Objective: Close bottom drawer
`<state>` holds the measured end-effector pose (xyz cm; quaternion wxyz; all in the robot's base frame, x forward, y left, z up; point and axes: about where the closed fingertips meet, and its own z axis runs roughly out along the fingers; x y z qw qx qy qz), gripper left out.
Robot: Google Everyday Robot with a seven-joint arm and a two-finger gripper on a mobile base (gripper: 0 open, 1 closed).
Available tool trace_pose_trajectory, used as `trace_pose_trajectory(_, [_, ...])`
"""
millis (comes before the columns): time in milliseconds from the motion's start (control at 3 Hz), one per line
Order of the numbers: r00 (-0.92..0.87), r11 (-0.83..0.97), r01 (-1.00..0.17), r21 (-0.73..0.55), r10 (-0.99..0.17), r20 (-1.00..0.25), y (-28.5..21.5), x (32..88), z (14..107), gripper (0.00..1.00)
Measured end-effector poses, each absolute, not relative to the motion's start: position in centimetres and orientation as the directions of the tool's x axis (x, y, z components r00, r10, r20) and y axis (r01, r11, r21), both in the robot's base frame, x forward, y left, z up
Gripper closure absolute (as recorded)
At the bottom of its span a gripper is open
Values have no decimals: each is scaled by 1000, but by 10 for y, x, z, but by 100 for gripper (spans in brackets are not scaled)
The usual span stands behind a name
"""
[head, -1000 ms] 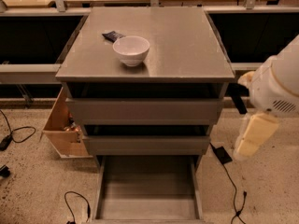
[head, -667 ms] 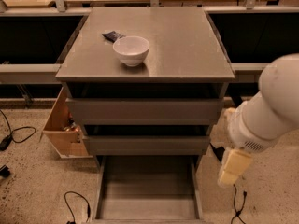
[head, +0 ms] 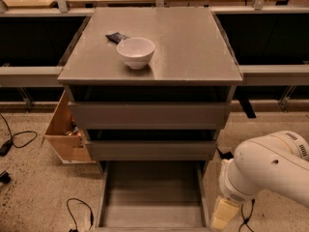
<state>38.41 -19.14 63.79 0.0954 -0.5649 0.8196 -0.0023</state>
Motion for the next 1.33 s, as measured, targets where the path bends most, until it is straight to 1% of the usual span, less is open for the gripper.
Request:
trace_pose_trajectory(333, [-346,364,-925,-111,-925,-155,-191,384,637,0])
trace_pose_trajectory(667, [-339,356,-927,-119,-931,-137,-186,392,616,0])
trace_pose_trajectory(1000, [-363,372,-923,-98,-927,-95,-195,392,529,0])
trace_pose_trajectory(1333, [-387,392,-918,-57,-918,-91,-203,382,465,0])
